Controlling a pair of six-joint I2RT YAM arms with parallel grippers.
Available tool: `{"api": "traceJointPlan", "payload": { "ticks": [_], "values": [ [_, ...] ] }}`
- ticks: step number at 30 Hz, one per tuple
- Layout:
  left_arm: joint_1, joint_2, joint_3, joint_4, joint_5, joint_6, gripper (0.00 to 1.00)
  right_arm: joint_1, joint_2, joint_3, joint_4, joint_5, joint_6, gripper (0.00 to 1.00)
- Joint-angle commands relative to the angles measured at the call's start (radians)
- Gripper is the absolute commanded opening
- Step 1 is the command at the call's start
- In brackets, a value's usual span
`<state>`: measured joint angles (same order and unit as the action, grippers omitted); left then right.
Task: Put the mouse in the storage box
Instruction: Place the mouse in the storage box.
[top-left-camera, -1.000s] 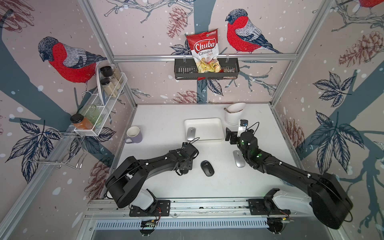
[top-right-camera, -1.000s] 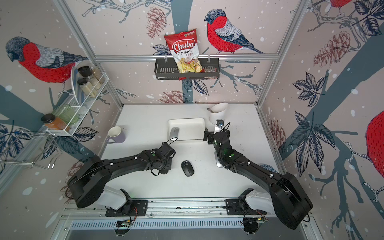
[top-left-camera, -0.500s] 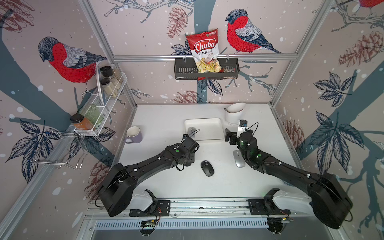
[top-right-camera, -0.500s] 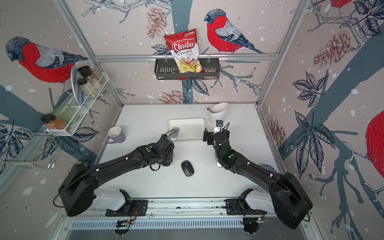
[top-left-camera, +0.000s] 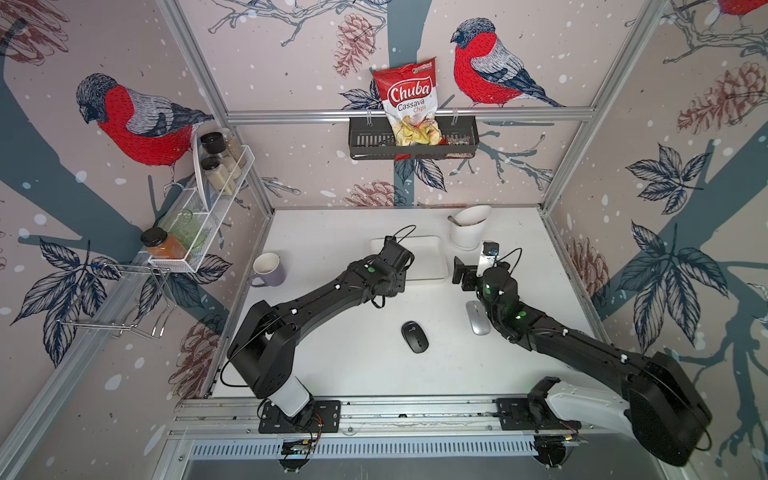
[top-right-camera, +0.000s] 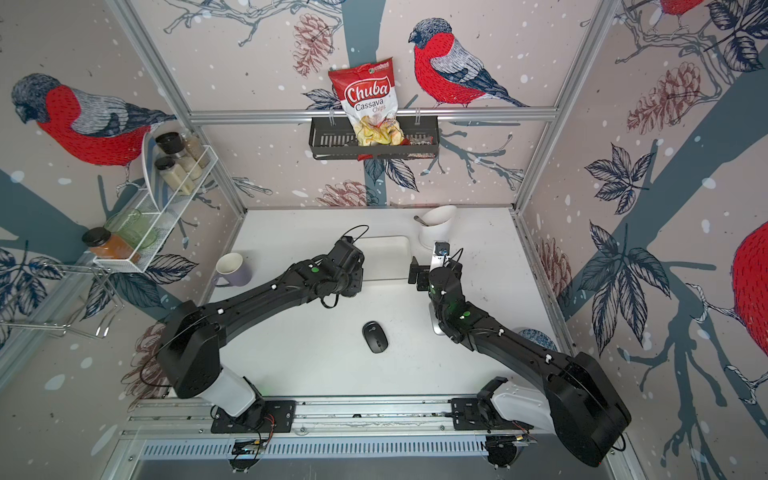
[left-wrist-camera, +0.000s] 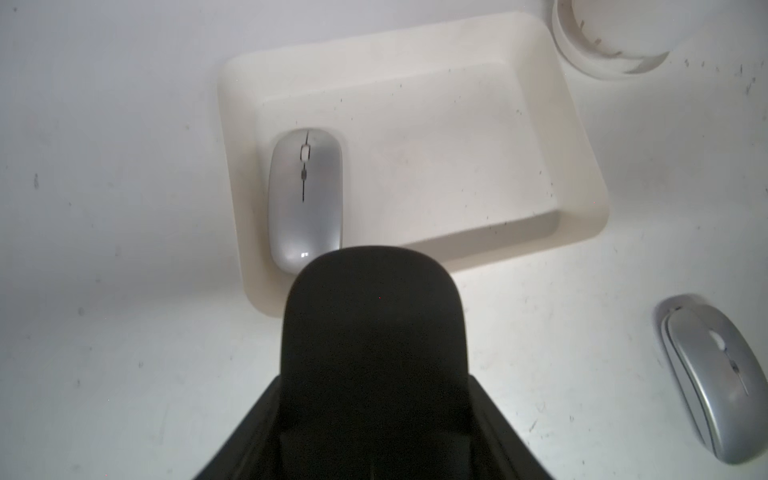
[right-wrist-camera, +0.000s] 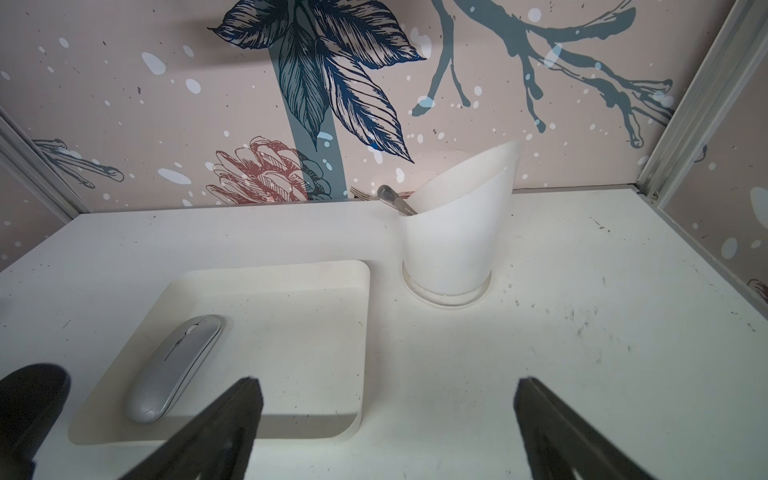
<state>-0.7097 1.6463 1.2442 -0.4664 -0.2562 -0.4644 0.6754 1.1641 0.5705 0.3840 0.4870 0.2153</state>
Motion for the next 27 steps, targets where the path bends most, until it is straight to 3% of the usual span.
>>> {"api": "traceJointPlan", "payload": {
  "ticks": [1,13,27],
  "values": [
    [0.043,0.084,0.079,0.080,0.025,0.088,0.48,0.002,-0.009,-0.004,0.015,0.019,0.013,1.00],
    [0.091,0.519,0.525,0.047,0.093,0.175,0.48,0.000,-0.045,-0.018,-0.006,0.041,0.009,1.00],
    [0.119,0.627,0.480,0.068,0.100,0.143,0.48,-0.003,-0.063,-0.041,0.004,0.051,0.000,1.00]
  ]
}}
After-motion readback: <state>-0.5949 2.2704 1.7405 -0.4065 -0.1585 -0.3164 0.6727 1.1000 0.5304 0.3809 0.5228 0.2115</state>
